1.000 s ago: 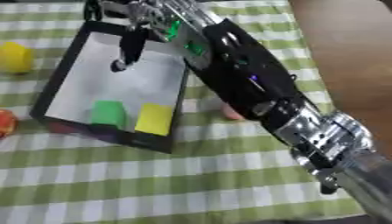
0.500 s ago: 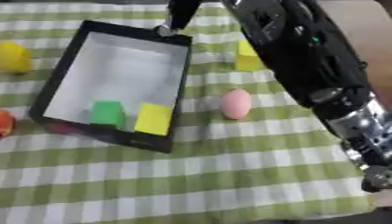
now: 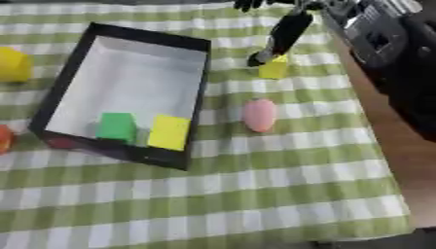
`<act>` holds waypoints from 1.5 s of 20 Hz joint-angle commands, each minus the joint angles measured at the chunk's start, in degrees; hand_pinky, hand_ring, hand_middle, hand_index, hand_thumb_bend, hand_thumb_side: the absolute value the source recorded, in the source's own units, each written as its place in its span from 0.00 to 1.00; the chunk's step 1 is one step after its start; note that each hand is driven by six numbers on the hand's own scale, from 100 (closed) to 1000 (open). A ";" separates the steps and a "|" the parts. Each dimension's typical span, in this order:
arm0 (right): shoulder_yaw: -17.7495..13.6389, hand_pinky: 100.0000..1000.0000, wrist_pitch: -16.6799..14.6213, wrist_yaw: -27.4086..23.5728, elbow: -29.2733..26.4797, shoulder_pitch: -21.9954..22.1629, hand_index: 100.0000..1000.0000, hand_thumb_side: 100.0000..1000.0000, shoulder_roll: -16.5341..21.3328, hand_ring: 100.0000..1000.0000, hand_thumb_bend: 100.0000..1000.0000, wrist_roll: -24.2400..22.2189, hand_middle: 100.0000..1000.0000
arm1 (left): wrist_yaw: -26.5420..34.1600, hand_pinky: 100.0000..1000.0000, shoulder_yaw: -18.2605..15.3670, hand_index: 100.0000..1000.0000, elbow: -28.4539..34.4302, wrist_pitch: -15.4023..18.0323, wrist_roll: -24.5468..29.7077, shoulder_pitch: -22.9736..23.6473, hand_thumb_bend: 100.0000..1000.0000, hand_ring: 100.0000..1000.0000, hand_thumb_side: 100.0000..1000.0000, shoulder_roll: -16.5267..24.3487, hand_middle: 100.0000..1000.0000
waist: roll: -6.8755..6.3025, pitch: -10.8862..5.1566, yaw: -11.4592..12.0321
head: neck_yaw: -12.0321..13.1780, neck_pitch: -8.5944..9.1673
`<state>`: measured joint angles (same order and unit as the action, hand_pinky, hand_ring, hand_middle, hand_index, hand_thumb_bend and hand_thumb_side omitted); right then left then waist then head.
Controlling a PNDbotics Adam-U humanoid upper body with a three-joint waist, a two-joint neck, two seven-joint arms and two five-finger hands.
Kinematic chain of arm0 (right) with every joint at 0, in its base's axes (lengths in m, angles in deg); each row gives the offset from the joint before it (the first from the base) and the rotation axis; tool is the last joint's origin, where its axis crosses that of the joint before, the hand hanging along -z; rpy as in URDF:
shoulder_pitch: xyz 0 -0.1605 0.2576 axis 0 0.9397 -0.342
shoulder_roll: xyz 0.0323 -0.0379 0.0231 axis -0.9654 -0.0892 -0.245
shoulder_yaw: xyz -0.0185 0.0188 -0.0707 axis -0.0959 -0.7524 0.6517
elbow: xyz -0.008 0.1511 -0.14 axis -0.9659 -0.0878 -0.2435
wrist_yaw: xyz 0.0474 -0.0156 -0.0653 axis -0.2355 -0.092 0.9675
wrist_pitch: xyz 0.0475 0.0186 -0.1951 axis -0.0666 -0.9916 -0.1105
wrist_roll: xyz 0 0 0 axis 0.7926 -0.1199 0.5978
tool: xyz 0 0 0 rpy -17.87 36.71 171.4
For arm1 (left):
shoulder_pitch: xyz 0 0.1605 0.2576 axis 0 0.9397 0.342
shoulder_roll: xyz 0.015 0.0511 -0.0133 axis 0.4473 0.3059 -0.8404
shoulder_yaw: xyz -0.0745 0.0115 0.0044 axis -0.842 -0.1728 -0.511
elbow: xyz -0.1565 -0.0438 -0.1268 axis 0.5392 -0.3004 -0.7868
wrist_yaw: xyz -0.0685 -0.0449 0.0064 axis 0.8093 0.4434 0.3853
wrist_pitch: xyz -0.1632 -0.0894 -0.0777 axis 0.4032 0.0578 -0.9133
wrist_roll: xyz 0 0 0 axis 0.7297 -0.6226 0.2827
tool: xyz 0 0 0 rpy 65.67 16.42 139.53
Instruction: Pick up objects on the table and place them in the box.
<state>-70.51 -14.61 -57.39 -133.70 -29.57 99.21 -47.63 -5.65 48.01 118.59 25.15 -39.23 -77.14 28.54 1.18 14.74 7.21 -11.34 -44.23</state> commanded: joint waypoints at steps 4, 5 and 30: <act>-1.98 0.92 -0.08 -3.75 -1.47 2.64 0.88 0.09 7.73 0.90 0.56 -0.63 0.81 | 0.09 0.74 0.05 0.88 0.61 -0.16 0.42 -1.12 0.78 0.71 0.62 1.49 0.71 | -0.64 0.21 0.79 | -1.25 0.12; -1.96 0.92 -0.07 -3.21 -0.57 2.75 0.87 0.09 7.69 0.90 0.55 -0.59 0.81 | 0.11 0.74 0.07 0.88 0.61 -0.18 0.43 -1.15 0.78 0.71 0.62 1.45 0.71 | -0.68 0.29 0.91 | -1.37 0.12; -2.02 0.90 -0.38 3.48 15.71 0.32 0.85 0.10 2.17 0.87 0.54 4.95 0.77 | 0.60 0.74 0.26 0.88 0.85 -0.33 0.41 -1.83 0.79 0.71 0.62 0.36 0.71 | -0.90 4.08 3.47 | -2.41 0.12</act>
<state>-71.52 -15.13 -54.44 -118.29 -28.27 100.22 -43.18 -5.16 48.60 118.62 24.87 -38.79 -78.46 27.89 0.88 18.98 10.66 -13.58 -44.25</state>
